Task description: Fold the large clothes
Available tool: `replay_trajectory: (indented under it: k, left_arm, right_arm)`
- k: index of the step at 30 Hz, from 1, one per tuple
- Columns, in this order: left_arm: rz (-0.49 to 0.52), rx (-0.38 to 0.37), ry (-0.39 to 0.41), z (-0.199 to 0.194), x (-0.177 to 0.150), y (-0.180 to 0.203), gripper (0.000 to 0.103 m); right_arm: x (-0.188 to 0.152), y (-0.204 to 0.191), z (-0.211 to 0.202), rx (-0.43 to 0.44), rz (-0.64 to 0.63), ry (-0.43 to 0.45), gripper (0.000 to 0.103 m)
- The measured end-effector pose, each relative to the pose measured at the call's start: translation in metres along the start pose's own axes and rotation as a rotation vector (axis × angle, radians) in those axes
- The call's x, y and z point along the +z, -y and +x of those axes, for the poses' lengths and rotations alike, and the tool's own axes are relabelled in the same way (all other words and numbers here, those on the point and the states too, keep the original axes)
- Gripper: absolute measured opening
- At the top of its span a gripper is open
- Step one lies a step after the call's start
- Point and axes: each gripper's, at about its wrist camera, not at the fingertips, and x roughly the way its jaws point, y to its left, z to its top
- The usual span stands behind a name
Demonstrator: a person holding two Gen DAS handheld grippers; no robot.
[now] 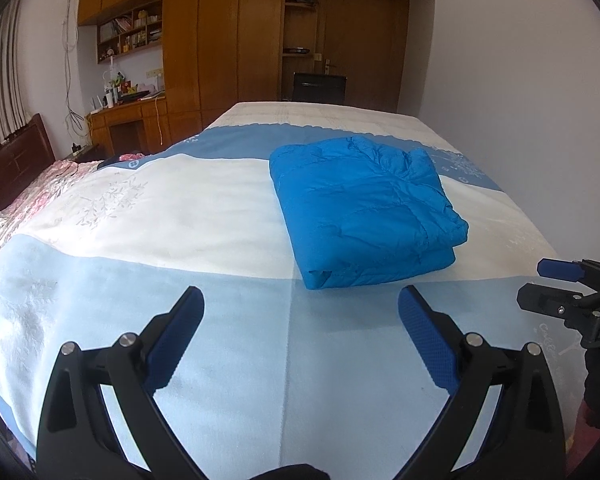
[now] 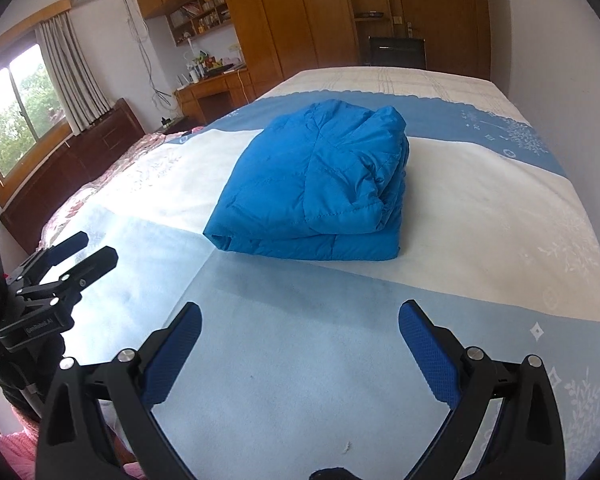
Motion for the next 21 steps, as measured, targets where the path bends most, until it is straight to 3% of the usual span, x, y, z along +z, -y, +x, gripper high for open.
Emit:
replay_trajectory:
  k: [21]
  left_arm:
    - [0.003,-0.004,-0.009,-0.0003,-0.0016,-0.0034,0.097]
  right_arm:
    - [0.0001,-0.0025,-0.0024,-0.009,-0.007,0.005,0.099]
